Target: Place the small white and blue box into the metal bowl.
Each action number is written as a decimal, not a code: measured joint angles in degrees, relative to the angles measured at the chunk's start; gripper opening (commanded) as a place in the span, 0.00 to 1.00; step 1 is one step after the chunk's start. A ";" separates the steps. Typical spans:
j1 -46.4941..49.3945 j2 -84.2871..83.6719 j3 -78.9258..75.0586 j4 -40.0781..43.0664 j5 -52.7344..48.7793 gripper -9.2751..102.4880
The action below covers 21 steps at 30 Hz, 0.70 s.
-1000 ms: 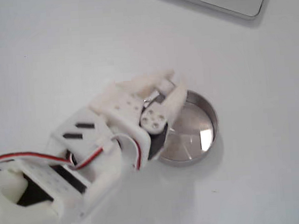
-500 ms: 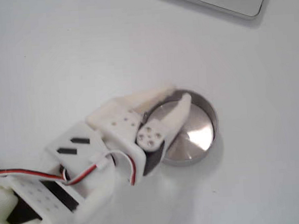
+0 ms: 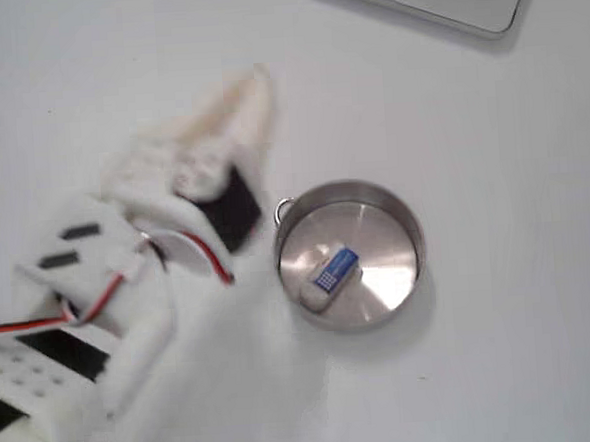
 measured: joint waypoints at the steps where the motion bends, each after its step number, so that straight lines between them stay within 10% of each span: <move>1: -1.23 0.44 0.00 0.00 -1.58 0.05; 15: -33.84 10.81 0.53 0.53 -61.44 0.05; 21: -36.39 23.73 0.79 19.42 -67.06 0.05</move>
